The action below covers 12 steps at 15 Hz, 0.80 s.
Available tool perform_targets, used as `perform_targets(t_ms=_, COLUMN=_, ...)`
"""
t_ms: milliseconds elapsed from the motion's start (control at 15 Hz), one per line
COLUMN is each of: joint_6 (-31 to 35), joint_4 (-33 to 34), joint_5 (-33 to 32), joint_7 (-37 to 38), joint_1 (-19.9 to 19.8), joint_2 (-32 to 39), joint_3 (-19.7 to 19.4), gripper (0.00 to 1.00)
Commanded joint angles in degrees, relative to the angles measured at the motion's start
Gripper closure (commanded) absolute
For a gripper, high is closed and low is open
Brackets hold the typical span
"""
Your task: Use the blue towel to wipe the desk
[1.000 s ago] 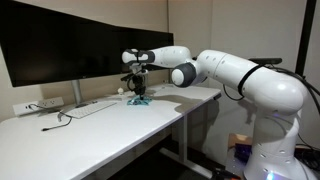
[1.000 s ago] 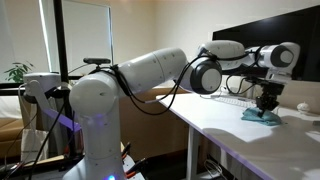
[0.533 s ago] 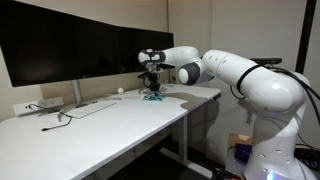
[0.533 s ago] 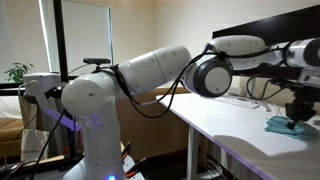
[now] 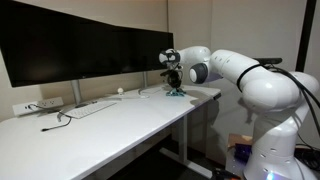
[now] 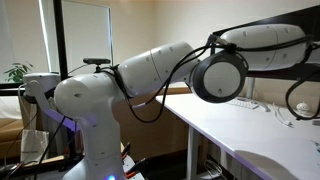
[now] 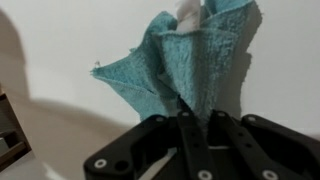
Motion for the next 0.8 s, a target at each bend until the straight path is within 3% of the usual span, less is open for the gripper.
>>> perform_targets(t_ms=0, joint_6=-0.8, joint_4=-1.7, joint_5=-1.2, joint_7=-3.2, joint_1=-1.4, joint_2=-1.9, joint_3=-0.8, gripper=0.93)
perform_targets(t_ms=333, joint_6=0.4, joint_4=-0.7, joint_5=-1.8, joint_7=-4.6, joint_1=-0.5, joint_2=-2.8, joint_3=-1.1, gripper=0.93)
perform_targets(t_ms=400, joint_6=0.9, joint_4=-1.4, joint_5=-1.1, joint_7=-2.2, joint_1=-1.2, joint_2=-1.6, joint_3=-1.0, gripper=0.86)
perform_targets(t_ms=533, joint_6=1.0, joint_4=-1.3, joint_5=-1.1, joint_7=-2.6, joint_1=-0.6, joint_2=-2.2, joint_3=-1.0, gripper=0.86)
perform_targets(t_ms=600, joint_6=1.0, joint_4=-1.3, joint_5=-1.2, joint_7=-2.6, joint_1=-0.4, joint_2=-2.4, joint_3=-1.0, gripper=0.93)
perform_targets(t_ms=733, joint_6=0.7, joint_4=-1.9, joint_5=-1.9, joint_7=-3.2, joint_1=0.3, joint_2=-1.8, joint_3=-1.5, gripper=0.93)
